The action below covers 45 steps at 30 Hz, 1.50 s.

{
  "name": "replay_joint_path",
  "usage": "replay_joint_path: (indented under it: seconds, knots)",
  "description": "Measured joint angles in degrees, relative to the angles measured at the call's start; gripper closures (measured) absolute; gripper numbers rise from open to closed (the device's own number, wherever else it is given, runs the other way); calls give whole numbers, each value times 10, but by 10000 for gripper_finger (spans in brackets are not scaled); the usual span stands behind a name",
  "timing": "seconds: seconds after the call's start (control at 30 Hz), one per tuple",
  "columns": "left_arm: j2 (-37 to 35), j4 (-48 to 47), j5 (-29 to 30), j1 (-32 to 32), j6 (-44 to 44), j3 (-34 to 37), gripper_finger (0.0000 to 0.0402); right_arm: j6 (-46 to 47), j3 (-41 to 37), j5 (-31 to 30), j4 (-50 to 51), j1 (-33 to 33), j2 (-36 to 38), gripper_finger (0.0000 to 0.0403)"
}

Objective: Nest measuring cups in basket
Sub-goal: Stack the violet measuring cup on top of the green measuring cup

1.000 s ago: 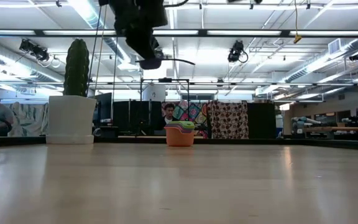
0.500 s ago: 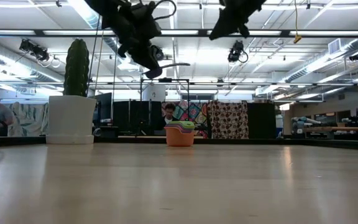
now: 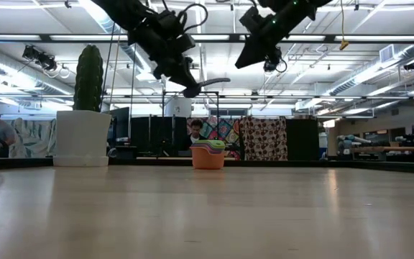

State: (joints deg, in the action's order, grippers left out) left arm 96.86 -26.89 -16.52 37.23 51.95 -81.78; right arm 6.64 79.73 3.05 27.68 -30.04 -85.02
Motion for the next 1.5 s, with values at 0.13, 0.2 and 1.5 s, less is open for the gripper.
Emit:
replay_joint_path:
  seconds: [0.13, 0.2, 1.5]
  knots:
    - [0, -3, 48, -2, 27, 0, 386, 8, 0, 44, -1, -17, -2, 325]
    - [0, 4, 48, -2, 28, 0, 386, 9, 0, 60, -2, -22, -3, 312]
    - [-1, 197, 79, -44, 134, 0, 386, 6, 0, 181, 12, -43, -3, 288]
